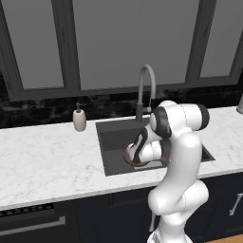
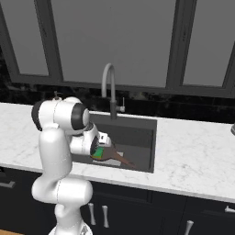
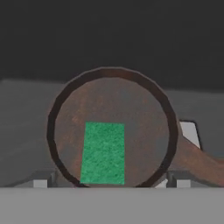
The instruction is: Pick the pan and sponge and place them into the sink. Then turn on the water.
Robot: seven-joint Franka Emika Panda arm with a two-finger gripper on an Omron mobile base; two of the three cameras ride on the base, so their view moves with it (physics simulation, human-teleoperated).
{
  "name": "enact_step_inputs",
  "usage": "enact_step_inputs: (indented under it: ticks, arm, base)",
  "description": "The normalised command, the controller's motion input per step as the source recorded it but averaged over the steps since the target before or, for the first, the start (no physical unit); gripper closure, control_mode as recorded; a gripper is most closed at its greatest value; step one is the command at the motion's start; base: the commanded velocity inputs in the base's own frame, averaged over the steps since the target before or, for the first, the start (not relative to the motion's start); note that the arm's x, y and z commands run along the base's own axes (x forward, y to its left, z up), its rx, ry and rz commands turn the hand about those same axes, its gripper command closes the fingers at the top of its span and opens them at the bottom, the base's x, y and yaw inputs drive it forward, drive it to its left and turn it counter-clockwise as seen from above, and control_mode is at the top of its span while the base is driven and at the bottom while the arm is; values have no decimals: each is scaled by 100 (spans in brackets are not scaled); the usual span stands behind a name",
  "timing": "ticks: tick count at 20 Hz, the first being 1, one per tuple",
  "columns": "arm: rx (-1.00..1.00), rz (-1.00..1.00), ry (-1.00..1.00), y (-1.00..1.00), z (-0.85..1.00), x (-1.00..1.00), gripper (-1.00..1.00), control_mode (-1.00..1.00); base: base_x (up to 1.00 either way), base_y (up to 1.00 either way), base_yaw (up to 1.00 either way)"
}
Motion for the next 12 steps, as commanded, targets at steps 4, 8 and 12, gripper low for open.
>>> enact_step_inputs:
  ticks: [4,8,12]
  arm:
    - [0,0,-13,-26,62,-44,-100,-100]
    - [0,0,-18,-18,66,-34,-100,-100]
    - [0,0,-14,-27,76,-16,-100,-100]
  base:
    - [0,0,0]
    - [0,0,0]
    - [0,0,0]
